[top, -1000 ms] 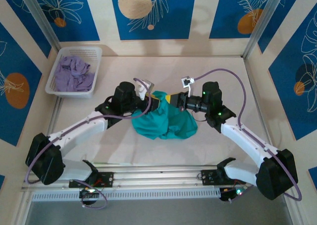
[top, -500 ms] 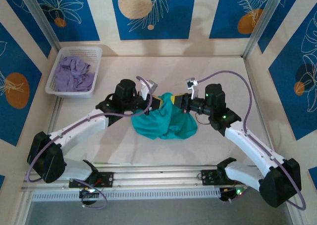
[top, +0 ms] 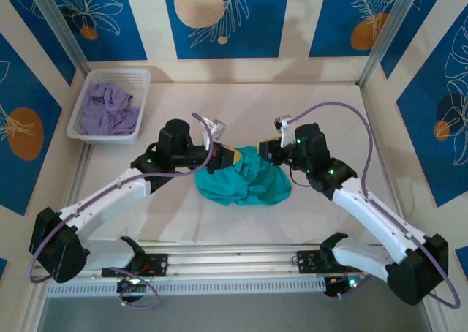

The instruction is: Fold the inside-out t-shirt

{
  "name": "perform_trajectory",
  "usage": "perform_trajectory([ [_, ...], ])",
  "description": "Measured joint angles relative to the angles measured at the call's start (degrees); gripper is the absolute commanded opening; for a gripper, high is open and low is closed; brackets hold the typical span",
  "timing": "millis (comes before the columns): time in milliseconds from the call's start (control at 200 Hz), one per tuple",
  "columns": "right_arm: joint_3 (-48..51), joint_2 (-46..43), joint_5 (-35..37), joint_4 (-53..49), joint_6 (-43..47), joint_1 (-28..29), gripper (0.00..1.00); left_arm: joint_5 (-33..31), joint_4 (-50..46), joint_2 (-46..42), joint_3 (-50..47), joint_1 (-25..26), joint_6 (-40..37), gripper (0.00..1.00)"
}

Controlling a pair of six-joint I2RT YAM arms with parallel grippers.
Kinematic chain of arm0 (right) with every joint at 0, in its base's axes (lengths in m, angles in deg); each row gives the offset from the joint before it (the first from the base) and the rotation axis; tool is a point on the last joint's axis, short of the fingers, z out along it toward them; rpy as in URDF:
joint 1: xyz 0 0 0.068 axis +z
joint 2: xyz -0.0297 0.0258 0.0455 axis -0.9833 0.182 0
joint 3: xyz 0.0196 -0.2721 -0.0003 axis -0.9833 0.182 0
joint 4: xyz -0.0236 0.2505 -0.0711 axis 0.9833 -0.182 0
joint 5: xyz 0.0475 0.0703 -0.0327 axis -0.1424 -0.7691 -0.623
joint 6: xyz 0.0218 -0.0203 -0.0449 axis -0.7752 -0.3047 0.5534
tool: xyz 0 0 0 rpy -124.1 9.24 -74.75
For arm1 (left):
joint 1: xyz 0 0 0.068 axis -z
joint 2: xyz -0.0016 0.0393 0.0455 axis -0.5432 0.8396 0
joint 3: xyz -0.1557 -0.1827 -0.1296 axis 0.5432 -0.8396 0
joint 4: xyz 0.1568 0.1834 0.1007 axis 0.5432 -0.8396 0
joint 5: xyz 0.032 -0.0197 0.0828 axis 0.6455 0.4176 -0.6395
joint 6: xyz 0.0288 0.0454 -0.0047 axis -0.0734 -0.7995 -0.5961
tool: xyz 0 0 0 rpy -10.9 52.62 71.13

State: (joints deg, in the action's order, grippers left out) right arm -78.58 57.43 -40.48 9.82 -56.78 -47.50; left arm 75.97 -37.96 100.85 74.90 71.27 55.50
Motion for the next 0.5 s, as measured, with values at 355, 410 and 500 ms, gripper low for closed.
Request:
perform_trajectory([
  [355, 9.0, -6.8, -1.4, 6.7, 3.1, 9.4, 0.43, -2.1, 0.2, -0.2, -0.4, -2.2, 2.0, 0.00],
  [410, 9.2, -5.5, -1.0, 7.5, 3.1, 10.0, 0.45, -2.3, 0.3, -0.4, -0.8, -2.4, 2.4, 0.00],
  [500, 9.2, -3.0, 1.0, 8.7, 2.8, 10.7, 0.53, -2.4, 0.6, -0.6, -1.2, -2.6, 2.9, 0.00],
])
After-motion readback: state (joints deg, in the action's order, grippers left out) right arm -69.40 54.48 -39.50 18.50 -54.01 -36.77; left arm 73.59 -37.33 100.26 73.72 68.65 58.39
